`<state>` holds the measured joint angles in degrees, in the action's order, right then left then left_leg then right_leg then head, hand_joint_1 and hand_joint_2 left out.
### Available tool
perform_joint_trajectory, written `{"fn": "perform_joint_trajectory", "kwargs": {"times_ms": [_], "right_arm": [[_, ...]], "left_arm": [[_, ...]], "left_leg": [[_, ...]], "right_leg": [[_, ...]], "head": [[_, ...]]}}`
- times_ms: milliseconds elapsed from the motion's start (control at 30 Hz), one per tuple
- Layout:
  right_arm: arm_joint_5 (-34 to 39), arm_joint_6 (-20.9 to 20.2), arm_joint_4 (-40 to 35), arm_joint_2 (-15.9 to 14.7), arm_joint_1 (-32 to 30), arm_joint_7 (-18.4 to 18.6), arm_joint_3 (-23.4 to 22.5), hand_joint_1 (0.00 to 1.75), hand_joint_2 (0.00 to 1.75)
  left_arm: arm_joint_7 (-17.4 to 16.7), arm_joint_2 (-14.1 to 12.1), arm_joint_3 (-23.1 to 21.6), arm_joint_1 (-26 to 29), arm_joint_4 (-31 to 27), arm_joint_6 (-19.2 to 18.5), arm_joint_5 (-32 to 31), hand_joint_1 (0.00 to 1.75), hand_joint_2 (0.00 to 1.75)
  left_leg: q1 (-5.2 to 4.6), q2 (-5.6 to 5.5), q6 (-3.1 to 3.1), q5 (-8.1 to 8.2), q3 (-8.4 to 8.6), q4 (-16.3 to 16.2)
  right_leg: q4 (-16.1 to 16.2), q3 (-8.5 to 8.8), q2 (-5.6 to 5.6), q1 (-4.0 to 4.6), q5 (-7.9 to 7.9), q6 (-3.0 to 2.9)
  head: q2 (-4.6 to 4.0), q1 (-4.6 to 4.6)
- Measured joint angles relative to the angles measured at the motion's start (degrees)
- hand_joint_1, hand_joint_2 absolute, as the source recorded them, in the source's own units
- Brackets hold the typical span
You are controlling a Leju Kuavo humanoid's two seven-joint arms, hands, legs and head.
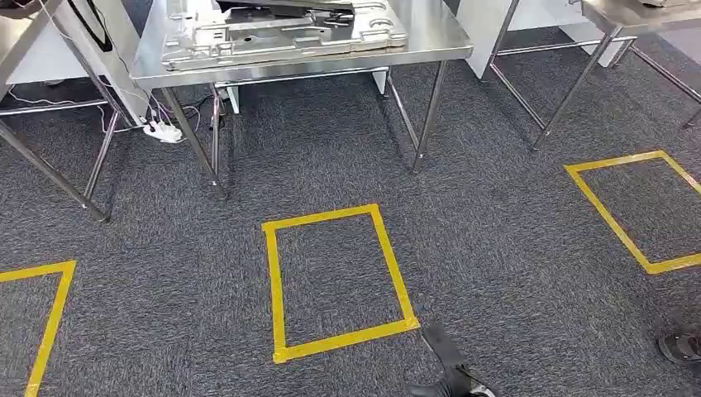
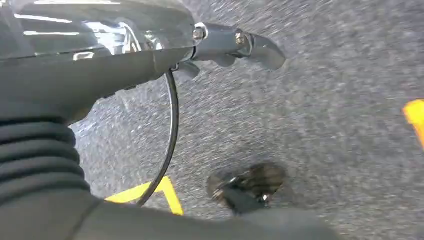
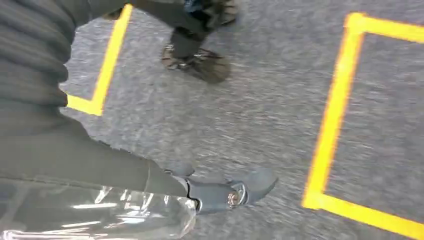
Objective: Take the parts from the cabinet and place them on the table.
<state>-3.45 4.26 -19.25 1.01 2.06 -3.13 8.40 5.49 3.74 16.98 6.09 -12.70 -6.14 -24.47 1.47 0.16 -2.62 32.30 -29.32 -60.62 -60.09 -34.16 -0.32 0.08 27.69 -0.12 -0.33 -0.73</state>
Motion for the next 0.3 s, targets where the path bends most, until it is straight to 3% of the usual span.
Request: {"fn": "perform_joint_trajectory", "kwargs": {"times_ms": [133, 167, 233, 300], "right_arm": [[0.87, -0.96, -2.08, -0.20, -1.24, 0.76, -1.55, 0.00, 1.75], [1.03, -1.16, -2.10, -0.31, -2.07, 0.96, -2.02, 0.00, 1.75], [1.46, -1.66, -2.08, -0.35, -4.14, 1.33, -2.73, 0.00, 1.75], [1.73, -2.03, -1.69, -0.46, -6.15, 1.73, -3.39, 0.00, 1.75]], "left_arm": [[-1.31, -0.57, -3.62, 2.51, 0.05, 1.49, 5.99, 0.00, 0.00], [-1.64, -0.68, -4.52, 2.59, -0.37, 1.82, 7.47, 0.00, 0.00], [-2.08, -1.05, -6.29, 2.21, -2.26, 2.65, 10.35, 0.00, 0.00], [-2.56, -1.20, -7.52, 1.36, -4.20, 3.20, 12.56, 0.00, 0.00]], "left_leg": [[-0.59, -0.32, 1.30, -0.79, -0.87, -0.04], [-0.05, -0.13, 1.91, -1.23, -1.11, 0.27], [0.00, -0.05, 2.66, -1.69, -1.77, 0.27], [0.01, 0.16, 2.88, -2.06, -2.46, 0.23]], "right_leg": [[0.03, -0.56, -0.03, 0.06, -0.87, 1.01], [-0.20, -0.74, -0.02, 0.09, -0.64, 1.13], [-4.27, -2.41, 0.15, -0.15, 3.43, 1.68], [-13.04, -5.90, 0.16, -0.43, 8.13, 1.94]], "head": [[0.00, -0.39], [0.00, -0.35], [0.02, -1.04], [0.00, -1.70]]}}
